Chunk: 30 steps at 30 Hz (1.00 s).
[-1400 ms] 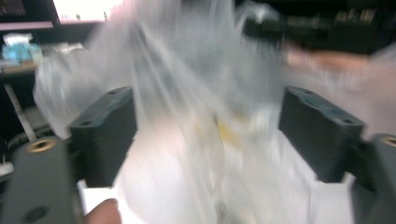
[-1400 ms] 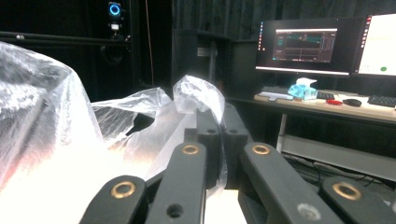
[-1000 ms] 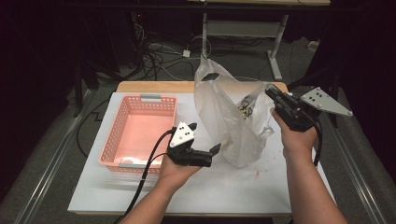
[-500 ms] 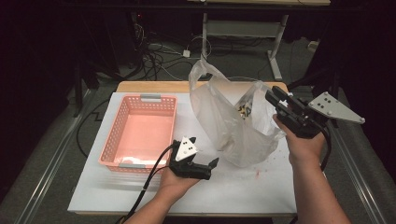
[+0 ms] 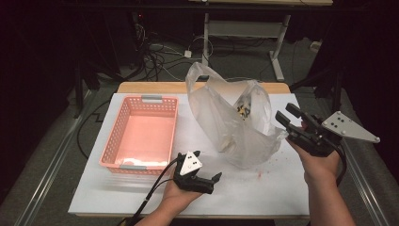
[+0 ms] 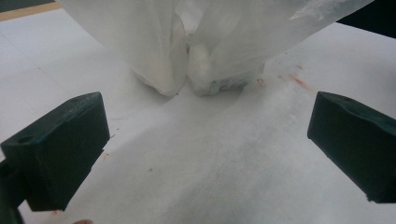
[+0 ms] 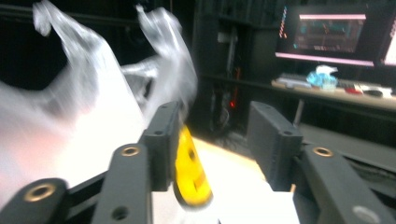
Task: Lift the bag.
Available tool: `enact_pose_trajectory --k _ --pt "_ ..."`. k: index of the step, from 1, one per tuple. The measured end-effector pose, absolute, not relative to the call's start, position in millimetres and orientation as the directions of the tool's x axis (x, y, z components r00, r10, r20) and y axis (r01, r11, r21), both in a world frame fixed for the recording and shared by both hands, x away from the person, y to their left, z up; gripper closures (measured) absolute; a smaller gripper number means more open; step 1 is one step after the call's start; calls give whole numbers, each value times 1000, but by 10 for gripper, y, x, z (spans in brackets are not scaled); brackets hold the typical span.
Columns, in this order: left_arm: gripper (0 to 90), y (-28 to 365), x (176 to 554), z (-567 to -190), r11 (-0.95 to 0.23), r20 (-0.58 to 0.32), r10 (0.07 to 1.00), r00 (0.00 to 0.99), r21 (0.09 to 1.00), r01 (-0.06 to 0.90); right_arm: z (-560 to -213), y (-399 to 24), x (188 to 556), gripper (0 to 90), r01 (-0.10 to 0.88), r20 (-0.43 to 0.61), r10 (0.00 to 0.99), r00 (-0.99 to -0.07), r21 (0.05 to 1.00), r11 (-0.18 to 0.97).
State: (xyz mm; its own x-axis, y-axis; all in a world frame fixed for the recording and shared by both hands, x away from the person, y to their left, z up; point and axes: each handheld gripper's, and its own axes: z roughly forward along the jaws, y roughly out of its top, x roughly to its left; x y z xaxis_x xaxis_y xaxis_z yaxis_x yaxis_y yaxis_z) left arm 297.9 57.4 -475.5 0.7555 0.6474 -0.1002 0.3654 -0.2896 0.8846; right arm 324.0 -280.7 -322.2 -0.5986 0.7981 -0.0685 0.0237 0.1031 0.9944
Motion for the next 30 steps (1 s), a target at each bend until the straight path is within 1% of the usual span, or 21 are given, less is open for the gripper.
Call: enact_pose_trajectory --k 5,10,14,17,22,24,26,30 --pt "0 568 2988 -4801 -305 -94 654 750 876 375 -3537 -2937 3277 408 109 -34 815 -578 987 119" --pt "0 569 2985 -4825 -317 -91 657 748 867 384 -3930 -2987 3305 265 198 -6 835 -551 970 138" --pt "0 575 2988 -4844 -325 -92 655 750 861 390 -4236 -2986 3310 171 273 2 835 -550 945 178" --pt "0 586 2989 -4848 -325 -95 656 748 859 395 -4413 -2991 3298 131 311 13 839 -543 932 187" --pt "0 614 2982 -4860 -323 -100 658 746 857 400 -4612 -3007 3253 0 352 17 848 -530 914 202" --pt "0 640 2987 -4869 -303 -122 660 741 860 410 -4664 -3024 3202 0 376 30 850 -525 905 201" --pt "0 671 2990 -4877 -269 -145 668 730 868 418 -4692 -3051 3146 0 379 30 856 -516 904 197" --pt "0 663 2965 -4878 -277 -122 666 736 875 397 -4722 -3033 3121 0 385 41 859 -511 904 186"
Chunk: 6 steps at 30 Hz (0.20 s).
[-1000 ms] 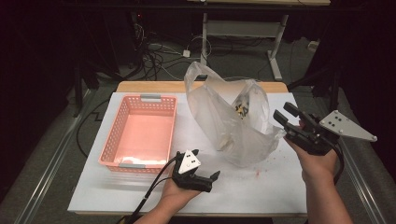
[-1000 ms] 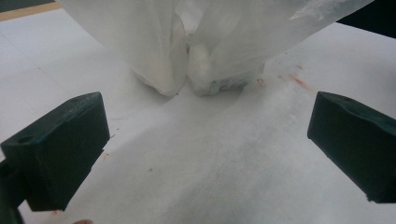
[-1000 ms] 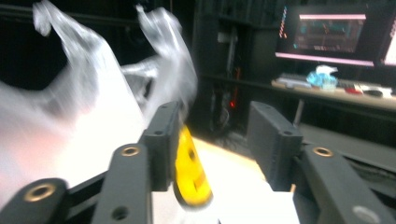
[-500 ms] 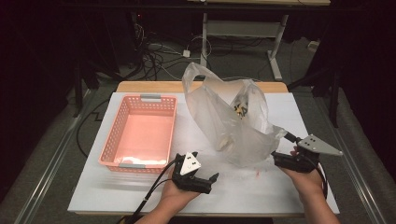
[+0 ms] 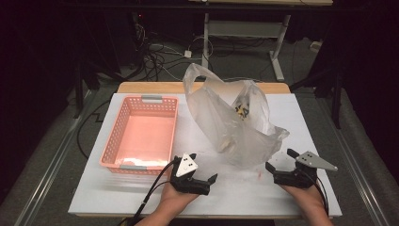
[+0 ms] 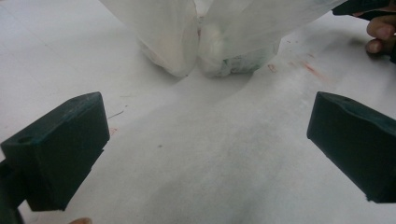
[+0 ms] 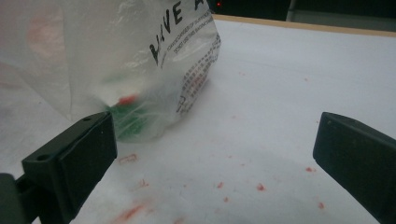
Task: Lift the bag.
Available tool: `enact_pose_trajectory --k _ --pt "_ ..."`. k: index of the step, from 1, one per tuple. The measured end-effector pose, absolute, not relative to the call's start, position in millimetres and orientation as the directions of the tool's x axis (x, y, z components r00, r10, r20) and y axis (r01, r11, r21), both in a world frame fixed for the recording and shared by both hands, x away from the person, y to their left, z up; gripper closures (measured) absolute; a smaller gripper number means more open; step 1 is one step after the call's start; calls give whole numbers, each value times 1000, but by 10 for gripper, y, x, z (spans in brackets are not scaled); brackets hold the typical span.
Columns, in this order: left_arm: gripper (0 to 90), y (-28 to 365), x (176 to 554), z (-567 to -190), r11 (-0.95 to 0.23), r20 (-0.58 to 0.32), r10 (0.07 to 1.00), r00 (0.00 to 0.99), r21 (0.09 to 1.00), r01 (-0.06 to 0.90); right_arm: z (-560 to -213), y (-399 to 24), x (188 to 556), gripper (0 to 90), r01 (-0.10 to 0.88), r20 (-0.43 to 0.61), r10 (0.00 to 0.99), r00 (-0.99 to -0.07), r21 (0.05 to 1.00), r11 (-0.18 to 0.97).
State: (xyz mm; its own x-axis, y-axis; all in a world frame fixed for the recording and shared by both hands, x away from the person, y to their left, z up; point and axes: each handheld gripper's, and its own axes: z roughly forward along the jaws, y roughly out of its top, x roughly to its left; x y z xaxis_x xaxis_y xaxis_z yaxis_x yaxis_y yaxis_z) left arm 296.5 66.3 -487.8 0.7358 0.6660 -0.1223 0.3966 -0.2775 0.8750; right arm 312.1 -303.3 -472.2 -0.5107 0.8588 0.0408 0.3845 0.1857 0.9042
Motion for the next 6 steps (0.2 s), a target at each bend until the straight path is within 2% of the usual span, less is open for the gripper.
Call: enact_pose_trajectory --k 6 --pt "0 678 2955 -4880 -260 -128 673 728 881 395 -4712 -2997 3129 0 359 32 852 -522 915 186"
